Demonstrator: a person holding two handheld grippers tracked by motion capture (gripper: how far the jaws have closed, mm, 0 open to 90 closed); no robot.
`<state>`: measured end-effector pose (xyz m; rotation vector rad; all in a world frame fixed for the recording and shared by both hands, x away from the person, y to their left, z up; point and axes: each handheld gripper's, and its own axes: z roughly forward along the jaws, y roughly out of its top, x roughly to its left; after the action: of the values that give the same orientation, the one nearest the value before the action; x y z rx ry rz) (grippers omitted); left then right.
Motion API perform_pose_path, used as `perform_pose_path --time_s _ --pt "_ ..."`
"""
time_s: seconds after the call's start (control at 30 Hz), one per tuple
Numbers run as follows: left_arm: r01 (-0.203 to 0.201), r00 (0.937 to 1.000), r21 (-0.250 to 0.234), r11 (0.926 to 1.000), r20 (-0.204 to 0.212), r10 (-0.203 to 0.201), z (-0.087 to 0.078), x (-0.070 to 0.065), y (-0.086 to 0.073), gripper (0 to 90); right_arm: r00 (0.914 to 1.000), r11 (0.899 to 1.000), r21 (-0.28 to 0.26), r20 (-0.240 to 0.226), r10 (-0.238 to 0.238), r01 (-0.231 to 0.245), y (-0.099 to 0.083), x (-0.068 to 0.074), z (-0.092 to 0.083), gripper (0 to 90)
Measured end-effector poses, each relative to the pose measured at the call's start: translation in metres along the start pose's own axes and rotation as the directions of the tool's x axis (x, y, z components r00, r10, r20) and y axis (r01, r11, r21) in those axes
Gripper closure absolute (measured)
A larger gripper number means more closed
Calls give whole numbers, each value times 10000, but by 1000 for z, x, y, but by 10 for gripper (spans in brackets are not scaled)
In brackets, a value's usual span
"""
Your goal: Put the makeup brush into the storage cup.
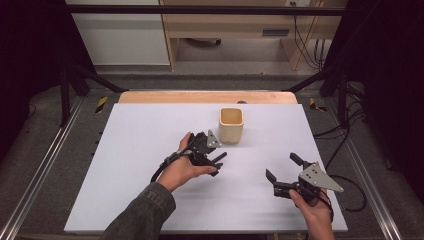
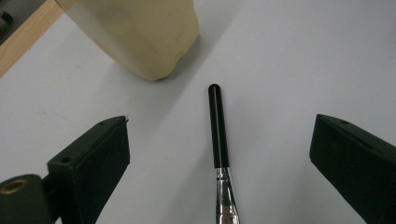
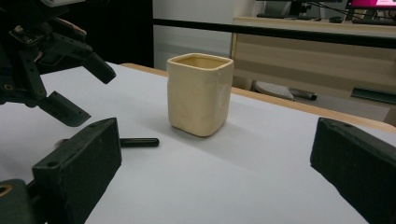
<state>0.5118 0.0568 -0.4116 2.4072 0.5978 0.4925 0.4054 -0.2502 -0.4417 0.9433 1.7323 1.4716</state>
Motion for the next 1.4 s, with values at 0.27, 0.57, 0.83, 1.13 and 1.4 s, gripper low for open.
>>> perform_pose_path --time_s 0.27,0.57,0.83,1.13,1.4 --pt "25 10000 176 9998 -14 -25 4 2 -1 46 10000 10000 12 -12 -29 29 0 0 0 24" --pt "-28 10000 443 9990 5 28 8 1 -2 46 10000 10000 40 -10 -39 39 0 0 0 25" --pt "73 9999 605 9981 93 -79 12 -1 -3 46 10000 10000 39 -15 -39 39 0 0 0 24" --pt "213 9997 799 9966 95 -221 15 -2 -4 45 10000 10000 69 -59 -28 28 0 0 0 23" --pt "206 9998 876 9959 45 -211 17 -3 -5 49 10000 10000 87 -83 -5 6 0 0 0 21"
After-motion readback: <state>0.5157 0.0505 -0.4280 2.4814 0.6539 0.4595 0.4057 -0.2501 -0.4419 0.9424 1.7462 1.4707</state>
